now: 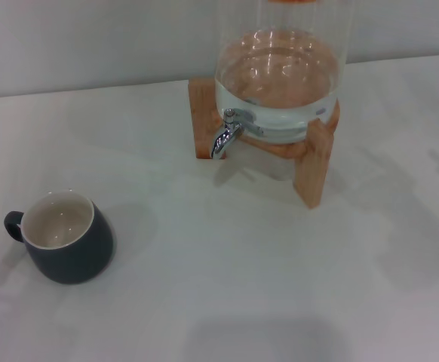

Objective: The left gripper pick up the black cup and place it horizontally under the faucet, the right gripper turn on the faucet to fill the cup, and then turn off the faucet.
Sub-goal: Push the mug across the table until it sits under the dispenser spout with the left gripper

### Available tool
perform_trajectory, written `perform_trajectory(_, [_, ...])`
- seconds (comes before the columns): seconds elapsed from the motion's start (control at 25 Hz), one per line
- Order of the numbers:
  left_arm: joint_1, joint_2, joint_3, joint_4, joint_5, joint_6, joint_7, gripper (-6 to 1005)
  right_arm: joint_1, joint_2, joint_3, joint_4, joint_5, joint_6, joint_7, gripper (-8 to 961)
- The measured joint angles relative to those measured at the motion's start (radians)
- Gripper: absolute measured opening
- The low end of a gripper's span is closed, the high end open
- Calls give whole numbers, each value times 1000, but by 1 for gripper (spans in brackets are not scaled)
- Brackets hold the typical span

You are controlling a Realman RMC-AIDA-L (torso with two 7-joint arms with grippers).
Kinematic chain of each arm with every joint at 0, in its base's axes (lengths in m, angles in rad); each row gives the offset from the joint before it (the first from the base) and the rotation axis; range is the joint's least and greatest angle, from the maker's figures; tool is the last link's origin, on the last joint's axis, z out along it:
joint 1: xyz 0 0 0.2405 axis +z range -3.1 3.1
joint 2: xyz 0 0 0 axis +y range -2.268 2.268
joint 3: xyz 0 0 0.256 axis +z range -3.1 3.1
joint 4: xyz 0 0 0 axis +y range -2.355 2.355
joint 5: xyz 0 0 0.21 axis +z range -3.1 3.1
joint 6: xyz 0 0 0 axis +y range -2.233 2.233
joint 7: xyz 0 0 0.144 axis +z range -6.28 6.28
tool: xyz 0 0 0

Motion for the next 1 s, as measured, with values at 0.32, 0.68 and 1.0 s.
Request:
perform_trajectory(0.32, [1, 2, 0, -86, -26, -1, 68, 879, 3, -1, 0, 0, 0, 0, 0, 747])
perform_trajectory(0.68, [2, 4, -3, -147, -39, 35, 133, 879, 6, -2, 4, 0, 0, 0, 0, 748])
perform_trajectory(1.0, [-9, 4, -3, -171, -37, 113, 133, 879, 10, -2, 9, 0, 0, 3, 5, 748])
